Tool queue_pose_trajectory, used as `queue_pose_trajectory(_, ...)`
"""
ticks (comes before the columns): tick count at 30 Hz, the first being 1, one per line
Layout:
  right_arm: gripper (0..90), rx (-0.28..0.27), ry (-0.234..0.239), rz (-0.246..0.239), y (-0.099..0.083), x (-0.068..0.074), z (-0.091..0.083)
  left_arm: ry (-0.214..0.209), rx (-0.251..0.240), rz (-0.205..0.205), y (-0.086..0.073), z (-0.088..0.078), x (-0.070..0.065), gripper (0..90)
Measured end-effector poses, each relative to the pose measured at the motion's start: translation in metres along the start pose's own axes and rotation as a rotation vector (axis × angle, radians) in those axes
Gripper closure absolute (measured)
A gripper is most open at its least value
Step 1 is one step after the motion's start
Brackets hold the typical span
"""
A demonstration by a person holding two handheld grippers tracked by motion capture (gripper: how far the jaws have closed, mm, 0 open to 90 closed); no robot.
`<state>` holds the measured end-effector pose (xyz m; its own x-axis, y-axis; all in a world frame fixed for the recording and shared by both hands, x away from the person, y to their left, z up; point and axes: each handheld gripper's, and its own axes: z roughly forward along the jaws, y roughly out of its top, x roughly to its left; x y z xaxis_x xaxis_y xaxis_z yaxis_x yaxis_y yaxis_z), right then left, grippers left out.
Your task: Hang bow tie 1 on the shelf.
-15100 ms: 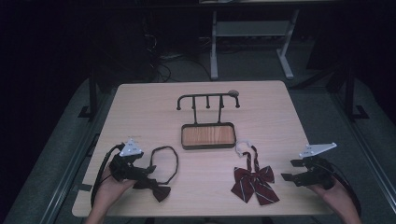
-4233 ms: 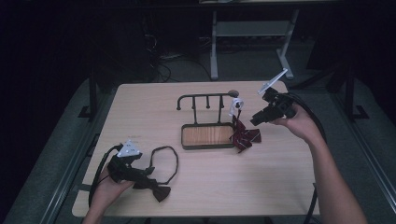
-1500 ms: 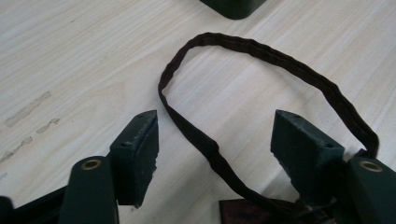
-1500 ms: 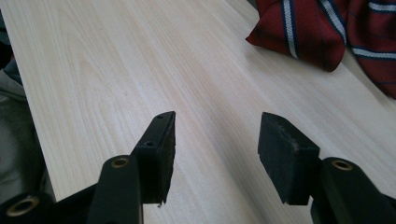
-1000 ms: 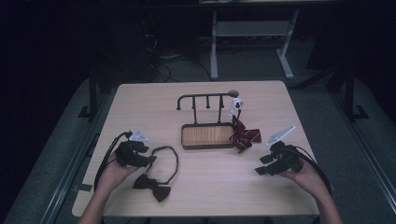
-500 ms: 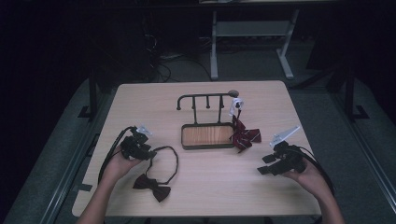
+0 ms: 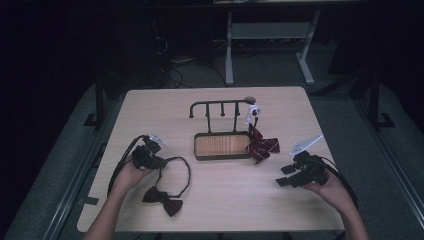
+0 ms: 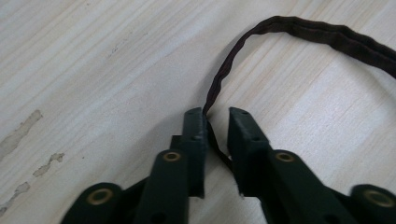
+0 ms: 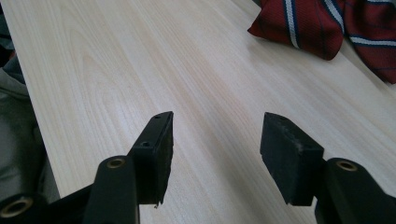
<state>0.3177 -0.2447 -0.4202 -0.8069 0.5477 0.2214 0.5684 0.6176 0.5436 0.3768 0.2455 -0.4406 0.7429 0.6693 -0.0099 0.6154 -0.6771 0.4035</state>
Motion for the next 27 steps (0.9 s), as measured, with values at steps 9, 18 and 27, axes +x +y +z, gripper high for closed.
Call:
queue_pose_trajectory(9,44.3,-0.004,0.000,0.003,-0.001,-0.001,-0.002,0.010,0.004,0.048,0.008,-0.007,-0.007,90.0)
queue_pose_trajectory(18,44.4,-0.013,0.008,0.012,-0.002,-0.003,-0.002,-0.038,-0.016,0.053,0.006,-0.017,-0.012,90.0)
queue_pose_trajectory(27,44.6,-0.023,0.009,0.021,-0.004,-0.004,-0.005,-0.033,-0.023,0.111,0.010,-0.037,-0.021,90.0)
